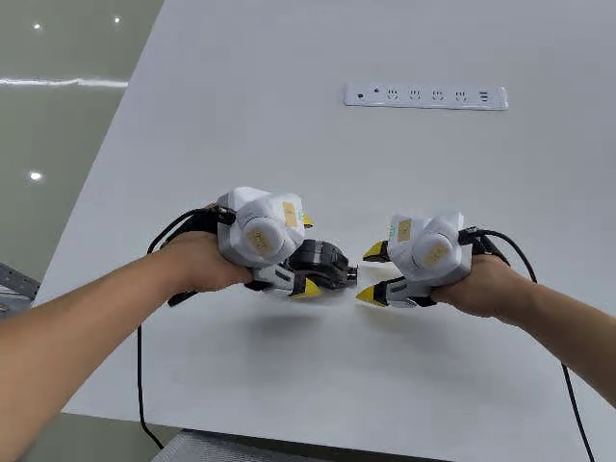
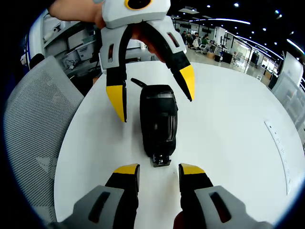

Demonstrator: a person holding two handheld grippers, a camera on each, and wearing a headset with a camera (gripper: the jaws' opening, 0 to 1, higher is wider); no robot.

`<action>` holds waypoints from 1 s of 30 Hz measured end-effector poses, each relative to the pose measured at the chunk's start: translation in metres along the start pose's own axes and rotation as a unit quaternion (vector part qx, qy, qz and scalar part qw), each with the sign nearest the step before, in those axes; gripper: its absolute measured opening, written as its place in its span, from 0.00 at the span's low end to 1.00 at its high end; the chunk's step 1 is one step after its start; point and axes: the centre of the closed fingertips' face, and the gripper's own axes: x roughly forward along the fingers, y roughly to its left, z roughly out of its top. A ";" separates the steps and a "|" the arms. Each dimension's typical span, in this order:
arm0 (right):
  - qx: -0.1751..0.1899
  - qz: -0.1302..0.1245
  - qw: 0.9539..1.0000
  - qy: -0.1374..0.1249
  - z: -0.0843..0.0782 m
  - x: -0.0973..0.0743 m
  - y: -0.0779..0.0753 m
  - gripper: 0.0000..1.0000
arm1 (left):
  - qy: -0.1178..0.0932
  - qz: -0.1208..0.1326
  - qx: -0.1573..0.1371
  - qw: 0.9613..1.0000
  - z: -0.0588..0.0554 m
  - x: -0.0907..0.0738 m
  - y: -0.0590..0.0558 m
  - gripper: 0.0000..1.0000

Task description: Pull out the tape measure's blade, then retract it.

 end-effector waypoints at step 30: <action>-0.011 0.010 1.000 -0.001 -0.001 0.016 -0.002 0.14 | 0.017 -0.006 0.037 0.999 0.000 0.003 0.001 0.38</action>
